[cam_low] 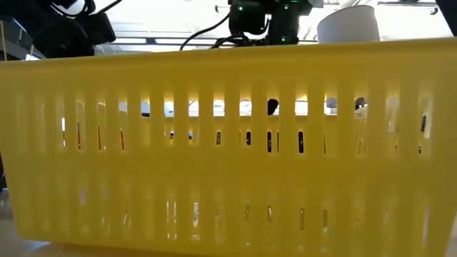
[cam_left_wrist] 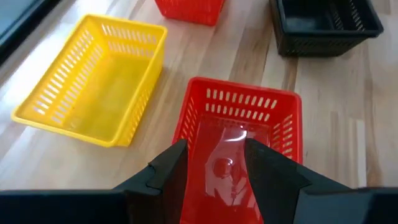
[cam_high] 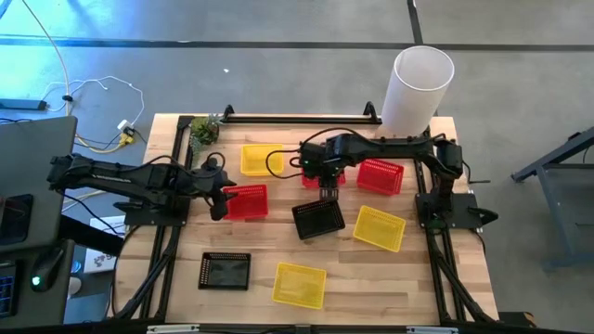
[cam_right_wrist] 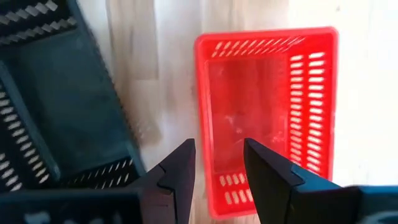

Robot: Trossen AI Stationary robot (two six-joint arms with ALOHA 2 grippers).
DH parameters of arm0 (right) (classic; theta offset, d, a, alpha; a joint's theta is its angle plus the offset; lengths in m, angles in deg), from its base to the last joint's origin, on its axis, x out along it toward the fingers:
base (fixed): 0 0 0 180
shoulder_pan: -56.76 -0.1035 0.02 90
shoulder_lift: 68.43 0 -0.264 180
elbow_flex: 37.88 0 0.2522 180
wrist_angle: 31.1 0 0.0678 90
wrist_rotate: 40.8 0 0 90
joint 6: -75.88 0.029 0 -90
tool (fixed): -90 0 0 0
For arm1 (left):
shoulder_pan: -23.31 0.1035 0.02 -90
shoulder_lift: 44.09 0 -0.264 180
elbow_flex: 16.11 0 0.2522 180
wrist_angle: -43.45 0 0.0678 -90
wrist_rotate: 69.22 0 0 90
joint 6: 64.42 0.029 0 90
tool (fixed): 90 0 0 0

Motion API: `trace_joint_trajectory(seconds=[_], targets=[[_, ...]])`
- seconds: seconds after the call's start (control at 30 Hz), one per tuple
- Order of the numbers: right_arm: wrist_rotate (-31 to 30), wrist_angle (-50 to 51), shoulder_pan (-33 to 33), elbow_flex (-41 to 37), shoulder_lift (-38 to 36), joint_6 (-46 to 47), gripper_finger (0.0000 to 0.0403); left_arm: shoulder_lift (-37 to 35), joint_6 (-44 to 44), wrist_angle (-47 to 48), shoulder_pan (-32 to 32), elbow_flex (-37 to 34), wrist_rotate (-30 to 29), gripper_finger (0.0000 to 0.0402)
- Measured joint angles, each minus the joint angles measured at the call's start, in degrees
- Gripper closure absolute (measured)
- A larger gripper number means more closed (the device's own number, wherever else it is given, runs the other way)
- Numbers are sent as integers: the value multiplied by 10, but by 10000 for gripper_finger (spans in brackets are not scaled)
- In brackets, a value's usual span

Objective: Stack baskets by color
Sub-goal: Stack the left red bin on the middle red bin

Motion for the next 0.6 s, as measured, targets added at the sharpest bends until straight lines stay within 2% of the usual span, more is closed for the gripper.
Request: trace_joint_trajectory(seconds=[0.2,0.6], targets=[[-20,-4,7,0,2,12,281,24,-1,-3,0,0,91,257],[-23,-4,14,0,2,12,281,106,-11,-33,-4,0,134,257]])
